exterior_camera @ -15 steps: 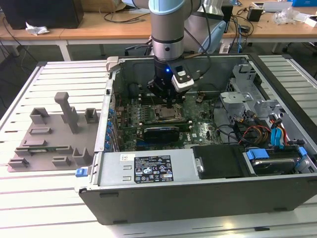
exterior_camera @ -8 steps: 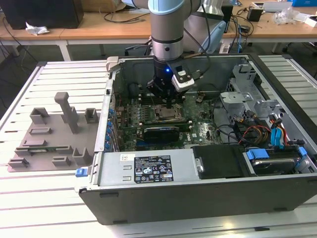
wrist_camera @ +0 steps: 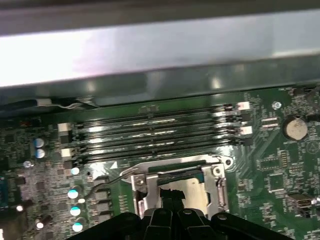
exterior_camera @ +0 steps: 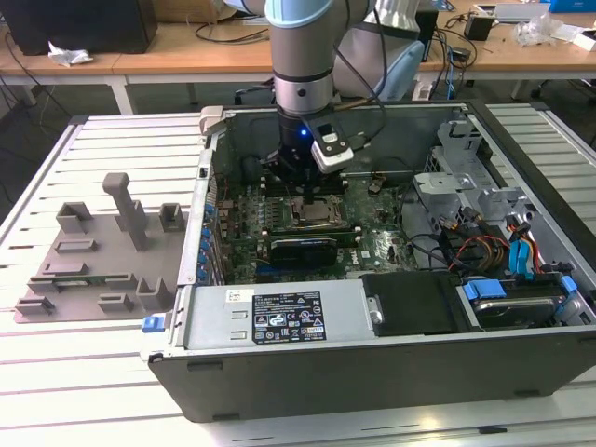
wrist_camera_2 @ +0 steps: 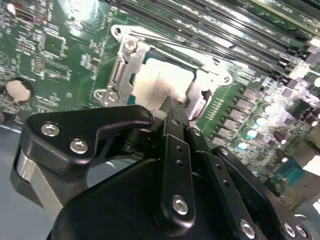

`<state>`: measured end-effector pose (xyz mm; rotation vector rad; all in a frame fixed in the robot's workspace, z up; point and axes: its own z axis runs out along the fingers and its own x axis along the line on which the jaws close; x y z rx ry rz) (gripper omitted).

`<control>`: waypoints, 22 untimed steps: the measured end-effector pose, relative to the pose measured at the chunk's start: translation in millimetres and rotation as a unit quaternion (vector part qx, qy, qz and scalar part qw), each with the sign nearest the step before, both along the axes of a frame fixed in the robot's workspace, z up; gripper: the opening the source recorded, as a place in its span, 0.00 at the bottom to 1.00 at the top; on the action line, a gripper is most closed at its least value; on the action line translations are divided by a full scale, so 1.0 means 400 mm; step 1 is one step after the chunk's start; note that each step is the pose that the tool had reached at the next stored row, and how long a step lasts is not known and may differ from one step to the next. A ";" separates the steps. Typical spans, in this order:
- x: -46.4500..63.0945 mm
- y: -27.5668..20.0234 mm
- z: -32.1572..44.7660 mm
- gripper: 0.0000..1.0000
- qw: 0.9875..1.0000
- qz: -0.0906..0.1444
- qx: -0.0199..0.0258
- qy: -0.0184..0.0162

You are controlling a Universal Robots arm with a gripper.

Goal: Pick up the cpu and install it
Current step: 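Close the cpu cover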

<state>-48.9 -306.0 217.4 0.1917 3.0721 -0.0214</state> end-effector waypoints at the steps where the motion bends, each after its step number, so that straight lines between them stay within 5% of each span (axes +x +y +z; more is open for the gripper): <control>1: -0.003 0.000 0.000 0.11 1.000 0.000 0.000 0.000; 22: -0.034 -0.007 -0.028 0.11 1.000 0.000 0.000 0.000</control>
